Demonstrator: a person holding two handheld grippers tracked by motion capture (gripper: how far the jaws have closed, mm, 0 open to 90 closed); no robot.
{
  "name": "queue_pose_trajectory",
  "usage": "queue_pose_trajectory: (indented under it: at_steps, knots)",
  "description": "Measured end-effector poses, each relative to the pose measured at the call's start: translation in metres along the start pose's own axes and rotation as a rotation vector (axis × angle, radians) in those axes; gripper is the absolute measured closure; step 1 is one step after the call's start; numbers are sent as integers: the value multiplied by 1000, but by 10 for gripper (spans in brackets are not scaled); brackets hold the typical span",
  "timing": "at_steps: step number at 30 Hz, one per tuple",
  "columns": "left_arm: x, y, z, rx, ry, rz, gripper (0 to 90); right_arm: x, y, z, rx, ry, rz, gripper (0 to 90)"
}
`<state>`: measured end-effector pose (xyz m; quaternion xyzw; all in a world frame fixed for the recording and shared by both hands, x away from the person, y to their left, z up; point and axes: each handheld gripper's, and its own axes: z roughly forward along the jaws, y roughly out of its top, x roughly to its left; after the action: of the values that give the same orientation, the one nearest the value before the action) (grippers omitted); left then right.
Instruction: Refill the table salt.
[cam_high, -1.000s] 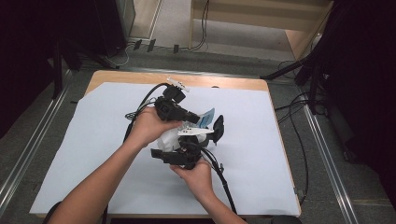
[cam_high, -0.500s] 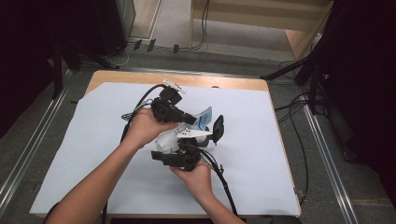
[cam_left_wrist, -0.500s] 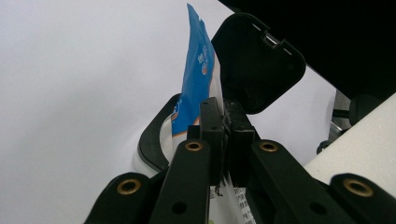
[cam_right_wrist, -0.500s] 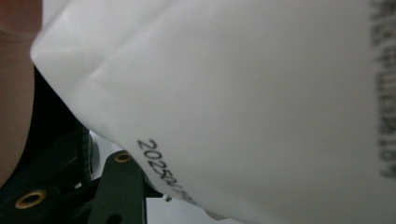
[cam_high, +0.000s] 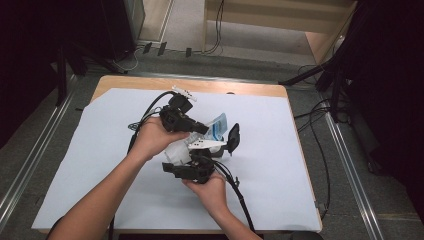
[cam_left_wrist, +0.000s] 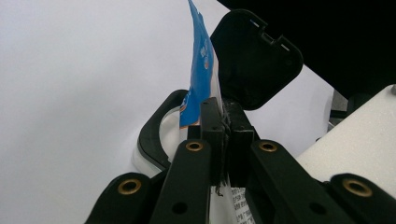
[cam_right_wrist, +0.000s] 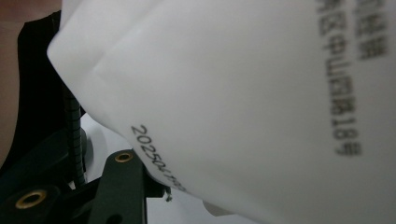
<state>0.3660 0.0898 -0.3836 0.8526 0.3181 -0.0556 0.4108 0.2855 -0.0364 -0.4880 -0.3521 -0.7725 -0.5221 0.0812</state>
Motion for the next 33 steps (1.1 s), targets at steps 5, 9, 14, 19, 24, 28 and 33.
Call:
queue_pose_trajectory:
  at_steps: [5, 9, 14, 19, 24, 28, 33]
  knots:
    - [1, -1, -5, -16, 5, -4, 900, 0, 0, 1, -5, -4, -13, 518]
    - [0, -1, -5, -21, 9, -3, 900, 0, 0, 0, -5, -5, -15, 518]
    - [0, -2, -6, -25, 8, 2, 900, -1, 0, 0, 1, -14, -27, 518]
    - [0, -2, -8, -25, 1, 5, 900, 0, 1, -1, 3, -18, -31, 518]
    - [-2, -3, -11, -27, -1, 9, 900, 0, 0, 0, 2, -19, -38, 517]
    - [-2, -3, -13, -31, -1, 10, 900, 1, 0, -1, -3, -16, -35, 516]
    - [-2, -4, -15, -32, -11, 4, 900, 1, 0, -2, -6, -20, -36, 516]
